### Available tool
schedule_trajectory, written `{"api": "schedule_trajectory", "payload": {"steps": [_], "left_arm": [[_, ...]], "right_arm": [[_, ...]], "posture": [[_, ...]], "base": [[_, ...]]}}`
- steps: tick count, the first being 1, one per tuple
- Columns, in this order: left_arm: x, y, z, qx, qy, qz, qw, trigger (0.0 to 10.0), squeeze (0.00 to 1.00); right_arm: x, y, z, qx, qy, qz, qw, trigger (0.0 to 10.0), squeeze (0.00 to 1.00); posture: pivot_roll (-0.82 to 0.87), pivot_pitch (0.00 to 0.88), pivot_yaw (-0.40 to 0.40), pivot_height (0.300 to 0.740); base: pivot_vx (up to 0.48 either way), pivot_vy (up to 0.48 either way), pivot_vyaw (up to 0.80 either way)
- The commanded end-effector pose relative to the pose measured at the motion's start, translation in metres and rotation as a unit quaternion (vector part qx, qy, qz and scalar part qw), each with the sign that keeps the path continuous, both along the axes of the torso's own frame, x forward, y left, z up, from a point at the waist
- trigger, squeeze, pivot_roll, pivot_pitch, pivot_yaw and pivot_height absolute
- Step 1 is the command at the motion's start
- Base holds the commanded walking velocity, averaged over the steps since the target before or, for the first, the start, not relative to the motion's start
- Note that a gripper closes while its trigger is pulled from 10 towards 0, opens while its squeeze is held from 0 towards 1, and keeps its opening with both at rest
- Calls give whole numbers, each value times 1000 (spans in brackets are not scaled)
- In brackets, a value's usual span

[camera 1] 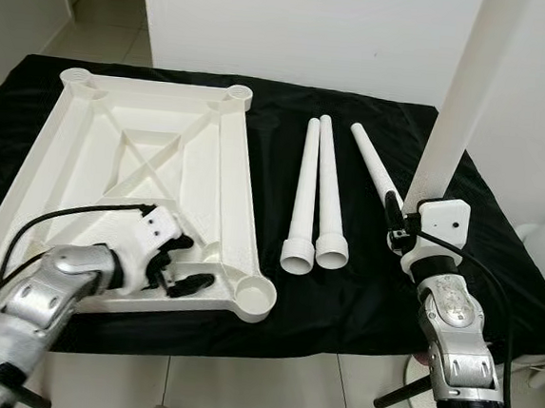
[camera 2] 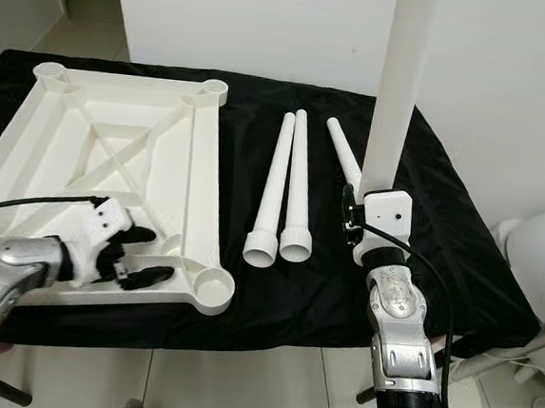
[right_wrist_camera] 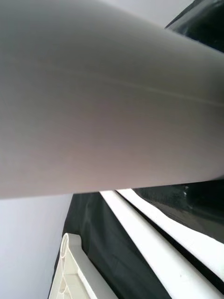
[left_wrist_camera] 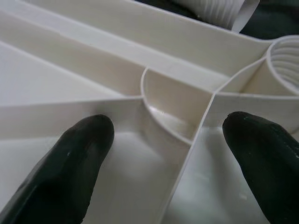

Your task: Building children table

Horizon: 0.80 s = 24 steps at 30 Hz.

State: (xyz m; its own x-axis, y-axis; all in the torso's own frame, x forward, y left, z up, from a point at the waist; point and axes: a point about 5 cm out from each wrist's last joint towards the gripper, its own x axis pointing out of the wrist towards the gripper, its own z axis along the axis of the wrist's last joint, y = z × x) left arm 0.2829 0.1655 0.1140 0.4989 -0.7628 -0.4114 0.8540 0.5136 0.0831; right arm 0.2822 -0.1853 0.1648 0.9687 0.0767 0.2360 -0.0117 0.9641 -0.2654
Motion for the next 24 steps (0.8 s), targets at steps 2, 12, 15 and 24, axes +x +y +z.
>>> {"api": "schedule_trajectory", "payload": {"steps": [2, 12, 15, 24], "left_arm": [[7, -25, -7, -7, -4, 17, 1000, 10000, 0], [1, -64, -10, -63, 21, -18, 998, 10000, 0], [-5, -83, -13, -68, 25, -46, 996, 10000, 0], [-3, -115, -13, -81, 15, -35, 996, 10000, 0]], "right_arm": [[0, -1, 1, 3, -4, -6, 1000, 10000, 0], [1, 1, 4, 18, -13, -4, 1000, 10000, 0], [2, 2, 4, 23, -15, -3, 1000, 10000, 0], [0, 15, 8, 71, -31, 31, 997, 10000, 0]], "posture": [[88, 0, -66, 740], [78, 0, -61, 740], [74, 3, -56, 740], [71, 10, -42, 740]], "base": [[0, 0, 0], [0, 0, 0], [0, 0, 0], [0, 0, 0]]}}
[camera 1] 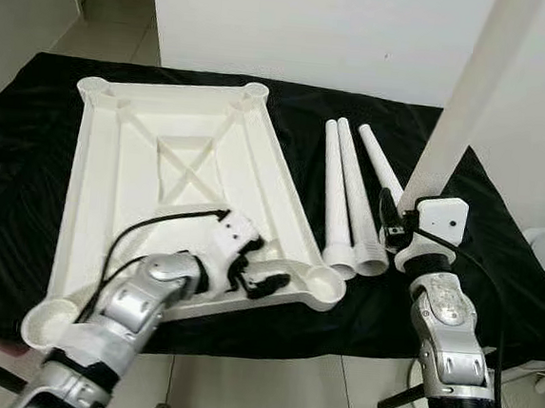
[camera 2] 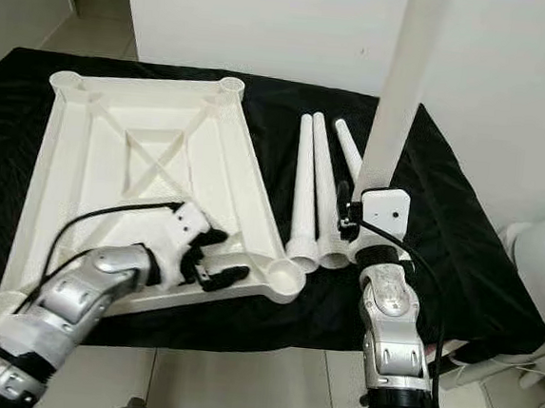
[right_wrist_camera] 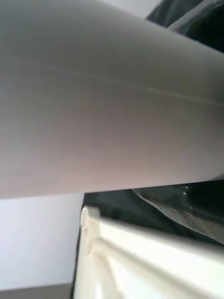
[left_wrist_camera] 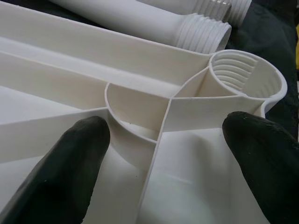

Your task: Building children table

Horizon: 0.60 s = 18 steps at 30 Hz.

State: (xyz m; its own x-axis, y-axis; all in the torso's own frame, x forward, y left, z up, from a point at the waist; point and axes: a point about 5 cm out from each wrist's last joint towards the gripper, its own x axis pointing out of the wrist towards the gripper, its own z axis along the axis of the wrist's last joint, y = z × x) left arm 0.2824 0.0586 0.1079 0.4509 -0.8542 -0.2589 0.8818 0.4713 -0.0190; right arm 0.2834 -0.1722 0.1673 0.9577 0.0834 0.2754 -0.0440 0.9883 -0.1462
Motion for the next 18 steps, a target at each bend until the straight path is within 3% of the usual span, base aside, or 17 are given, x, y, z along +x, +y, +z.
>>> {"api": "schedule_trajectory", "payload": {"steps": [1, 3, 4, 11, 14, 18], "left_arm": [[0, -11, -6, 14, 5, 2, 1000, 10000, 0], [2, -13, -5, 13, 2, 8, 1000, 10000, 0], [11, -15, -4, 14, -10, 51, 999, 10000, 0], [28, -14, -1, 30, -46, 107, 993, 10000, 0], [44, -8, 7, 27, -60, 158, 985, 10000, 0], [47, -4, 9, 34, -68, 154, 985, 10000, 0]], "right_arm": [[-2, 6, 4, 14, -14, 20, 1000, 10000, 0], [-2, 8, 3, 17, -13, 25, 999, 10000, 0], [-5, 15, -1, 27, -4, 39, 999, 10000, 0], [-7, 22, -5, 35, 3, 53, 998, 10000, 0], [-7, 23, -5, 44, 2, 58, 997, 10000, 0], [-7, 21, -5, 51, 4, 54, 997, 10000, 0]], "posture": [[71, 11, -42, 740], [71, 11, -42, 740], [70, 13, -41, 740], [68, 13, -40, 740], [67, 12, -40, 740], [61, 9, -38, 740]], "base": [[0, 0, 0], [0, 0, 0], [0, 0, 0], [0, 0, 0], [0, 0, 0], [0, 0, 0]]}}
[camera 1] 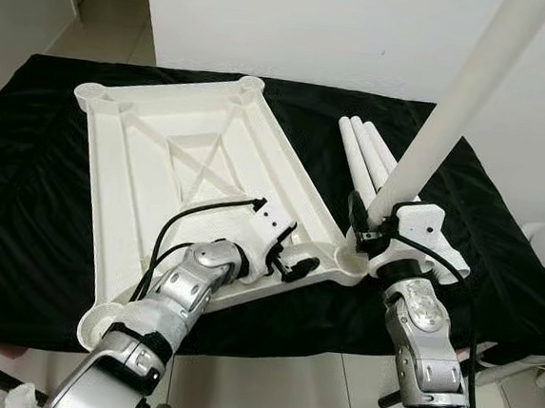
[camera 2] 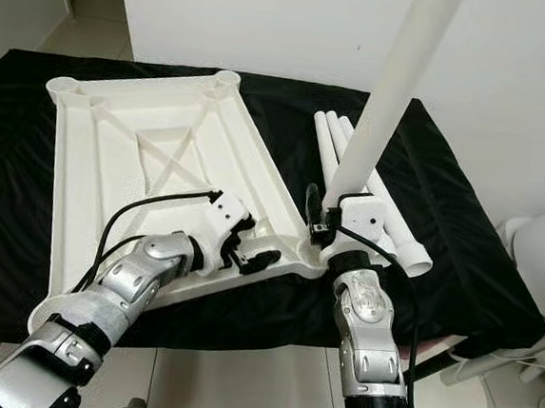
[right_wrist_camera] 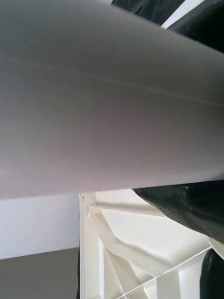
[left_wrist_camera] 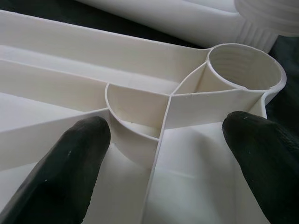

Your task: Building children table

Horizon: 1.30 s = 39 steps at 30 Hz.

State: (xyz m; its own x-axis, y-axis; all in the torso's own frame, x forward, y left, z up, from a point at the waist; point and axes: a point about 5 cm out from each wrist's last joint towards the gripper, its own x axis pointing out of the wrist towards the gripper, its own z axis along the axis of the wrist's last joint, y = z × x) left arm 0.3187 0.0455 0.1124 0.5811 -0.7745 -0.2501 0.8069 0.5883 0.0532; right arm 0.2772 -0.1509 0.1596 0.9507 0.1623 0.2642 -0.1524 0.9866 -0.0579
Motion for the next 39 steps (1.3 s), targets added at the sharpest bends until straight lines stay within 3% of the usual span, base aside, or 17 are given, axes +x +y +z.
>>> {"api": "schedule_trajectory", "payload": {"steps": [1, 3, 6, 7, 9, 11, 20, 30, 39], "left_arm": [[10, 11, 5, 22, -41, 77, 996, 10000, 0], [8, 12, 6, 20, -44, 68, 997, 10000, 0], [-13, 9, 11, -2, -62, -38, 997, 10000, 0], [-13, 9, 11, -2, -62, -38, 997, 10000, 0], [-28, 7, 14, -20, -65, -102, 992, 10000, 0], [-34, 6, 15, -32, -53, -131, 989, 10000, 0], [-33, 16, 23, -30, -69, -169, 983, 10000, 0], [-27, 28, 24, -8, -65, -170, 983, 10000, 0], [-43, 34, 28, -25, -49, -216, 975, 10000, 0]], "right_arm": [[-1, -2, 2, 9, -6, -5, 1000, 10000, 0], [-2, -3, 2, 10, -5, -7, 1000, 10000, 0], [-2, -9, -1, 30, 2, -21, 999, 10000, 0], [-2, -9, -1, 30, 2, -21, 999, 10000, 0], [-1, -11, -1, 43, 3, -26, 999, 10000, 0], [0, -11, -1, 51, 4, -24, 998, 10000, 0], [0, -7, -5, 46, 4, 22, 999, 10000, 0], [5, -3, -17, 52, 22, 39, 998, 10000, 0], [16, -1, -42, 64, 67, 64, 994, 10000, 0]], "posture": [[61, 9, -37, 740], [61, 9, -37, 740], [58, 9, -36, 740], [58, 9, -36, 740], [59, 7, -36, 740], [58, 6, -35, 740], [50, 0, -35, 740], [48, 0, -32, 740], [53, 0, -39, 740]], "base": [[0, 0, 0], [0, 0, 0], [0, 0, 0], [0, 0, 0], [0, 0, 0], [0, 0, 0], [0, 0, 0], [0, 0, 0], [0, 0, 0]]}}
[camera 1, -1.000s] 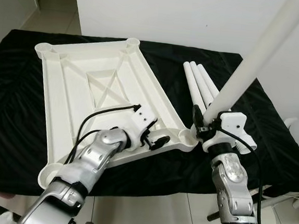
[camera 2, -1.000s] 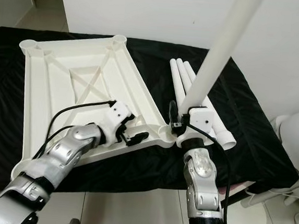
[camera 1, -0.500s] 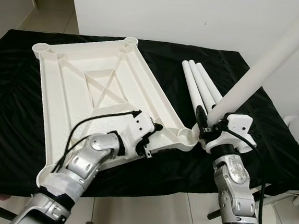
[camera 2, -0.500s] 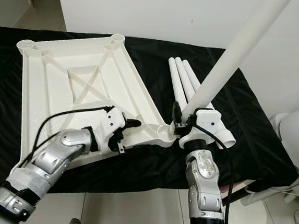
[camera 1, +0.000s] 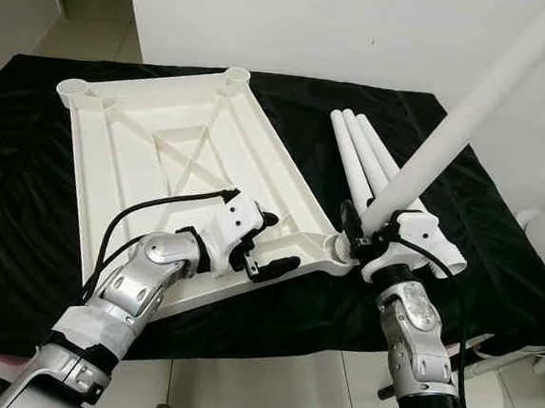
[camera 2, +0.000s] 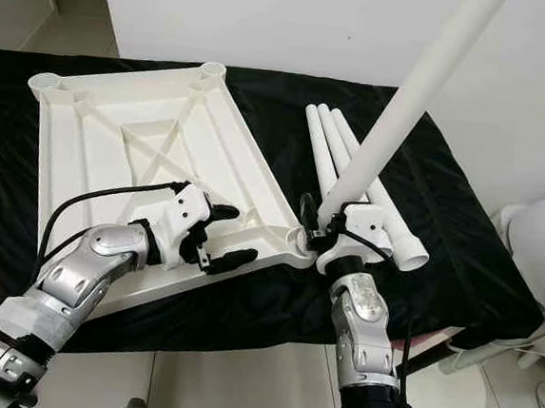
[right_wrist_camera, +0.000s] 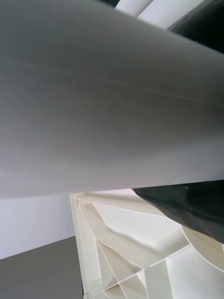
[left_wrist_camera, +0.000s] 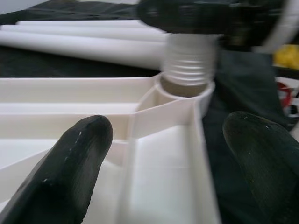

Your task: Building children table

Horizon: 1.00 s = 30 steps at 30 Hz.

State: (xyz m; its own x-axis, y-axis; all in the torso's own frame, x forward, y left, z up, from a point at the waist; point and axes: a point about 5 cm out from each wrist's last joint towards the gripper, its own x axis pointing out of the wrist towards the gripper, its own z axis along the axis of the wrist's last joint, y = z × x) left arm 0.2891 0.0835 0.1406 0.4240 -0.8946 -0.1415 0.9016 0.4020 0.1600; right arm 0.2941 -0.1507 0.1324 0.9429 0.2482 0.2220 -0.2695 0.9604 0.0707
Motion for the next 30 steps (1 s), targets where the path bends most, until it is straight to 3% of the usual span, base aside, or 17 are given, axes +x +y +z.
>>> {"api": "schedule_trajectory", "payload": {"steps": [1, 6, 12, 18, 30], "left_arm": [[-15, -4, 1, 2, 22, -111, 994, 10000, 0], [-15, -3, 2, -3, 20, -102, 995, 10000, 0], [-17, -3, 3, -5, 23, -94, 995, 10000, 0], [-21, -3, 7, -7, 18, -91, 996, 10000, 0], [-22, -5, 11, -13, 19, -94, 995, 10000, 0]], "right_arm": [[0, 0, -19, 0, 40, 10, 999, 10000, 0], [2, 2, -25, -13, 50, 25, 998, 10000, 0], [4, 13, -25, -45, 45, 76, 995, 10000, 0], [-5, 17, -29, -89, 48, 144, 984, 10000, 0], [-6, 13, -37, -104, 56, 159, 980, 10000, 0]], "posture": [[56, 0, -43, 740], [56, 0, -47, 740], [65, 0, -57, 740], [66, 8, -59, 740], [65, 13, -57, 740]], "base": [[0, 0, 0], [0, 0, 0], [0, 0, 0], [0, 0, 0], [0, 0, 0]]}}
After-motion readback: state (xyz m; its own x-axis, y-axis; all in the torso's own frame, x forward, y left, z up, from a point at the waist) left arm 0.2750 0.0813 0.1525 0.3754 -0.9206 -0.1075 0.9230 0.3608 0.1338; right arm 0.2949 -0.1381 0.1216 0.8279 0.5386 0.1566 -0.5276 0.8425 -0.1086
